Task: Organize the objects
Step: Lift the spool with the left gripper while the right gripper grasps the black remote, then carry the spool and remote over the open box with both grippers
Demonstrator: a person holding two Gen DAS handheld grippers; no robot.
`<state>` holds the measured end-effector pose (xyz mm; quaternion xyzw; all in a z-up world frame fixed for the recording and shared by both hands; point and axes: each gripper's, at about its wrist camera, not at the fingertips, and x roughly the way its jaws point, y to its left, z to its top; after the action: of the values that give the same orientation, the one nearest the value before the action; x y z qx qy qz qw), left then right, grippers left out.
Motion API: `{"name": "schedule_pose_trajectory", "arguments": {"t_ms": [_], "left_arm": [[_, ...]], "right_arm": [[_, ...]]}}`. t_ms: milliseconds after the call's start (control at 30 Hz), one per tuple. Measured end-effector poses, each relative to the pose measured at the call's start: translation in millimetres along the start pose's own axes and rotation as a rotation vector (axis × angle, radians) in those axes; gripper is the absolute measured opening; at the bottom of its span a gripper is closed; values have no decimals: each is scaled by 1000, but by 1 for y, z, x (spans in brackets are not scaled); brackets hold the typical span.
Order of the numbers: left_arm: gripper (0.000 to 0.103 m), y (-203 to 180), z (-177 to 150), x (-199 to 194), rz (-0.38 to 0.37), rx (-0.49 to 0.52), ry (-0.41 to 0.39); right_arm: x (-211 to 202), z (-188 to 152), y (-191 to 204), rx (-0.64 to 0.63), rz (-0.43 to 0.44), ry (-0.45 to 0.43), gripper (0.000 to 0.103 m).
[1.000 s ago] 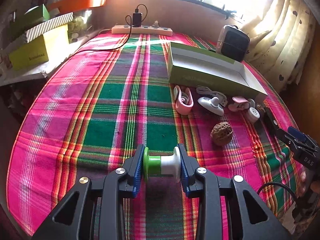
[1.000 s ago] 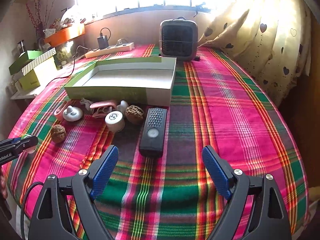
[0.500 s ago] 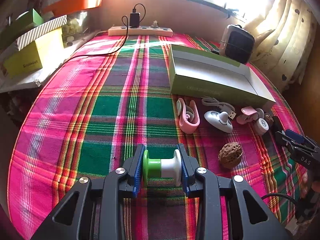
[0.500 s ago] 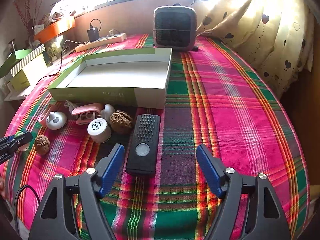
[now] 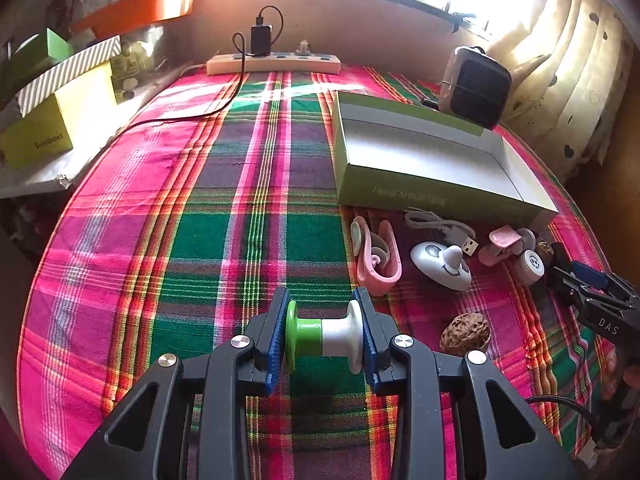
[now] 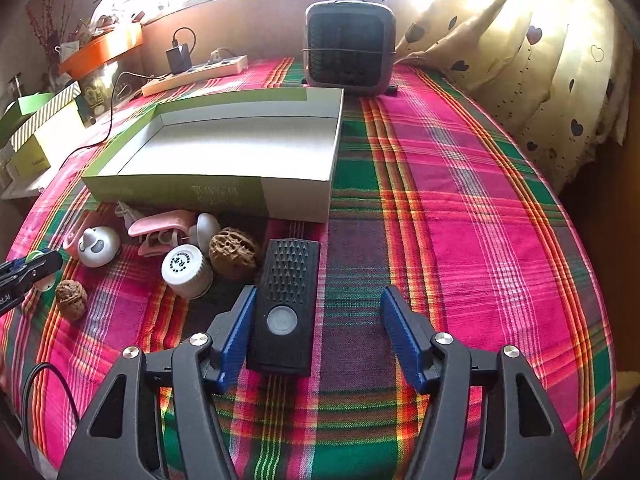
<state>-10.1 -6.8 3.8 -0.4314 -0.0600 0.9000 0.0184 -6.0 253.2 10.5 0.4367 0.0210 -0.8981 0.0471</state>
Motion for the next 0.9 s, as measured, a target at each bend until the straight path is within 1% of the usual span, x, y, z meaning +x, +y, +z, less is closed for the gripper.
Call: {"name": "schedule_pose_trajectory", "arguments": {"t_ms": [167, 267, 333, 467, 567, 633, 900], "left_arm": [[30, -1, 2, 2, 0, 9, 4], [30, -1, 2, 2, -3, 11, 4], [30, -1, 2, 3, -4, 12, 5], [30, -2, 3, 3, -4, 11, 6], [30, -2, 3, 3, -3, 12, 6], [30, -2, 3, 3, -2, 10, 7], [30, -1, 3, 3, -3, 12, 6]], "right_arm": [[0, 0, 0, 3, -4, -1, 60], [-1, 0, 2, -2, -3, -5, 54], [-2, 0, 4, -10, 2, -6, 48], [-2, 0, 6, -17, 8, -5, 43], [-2, 0, 8, -20, 14, -6, 36], [-2, 1, 8, -19, 14, -7, 28], [-2, 1, 8, -18, 17, -5, 28]]}}
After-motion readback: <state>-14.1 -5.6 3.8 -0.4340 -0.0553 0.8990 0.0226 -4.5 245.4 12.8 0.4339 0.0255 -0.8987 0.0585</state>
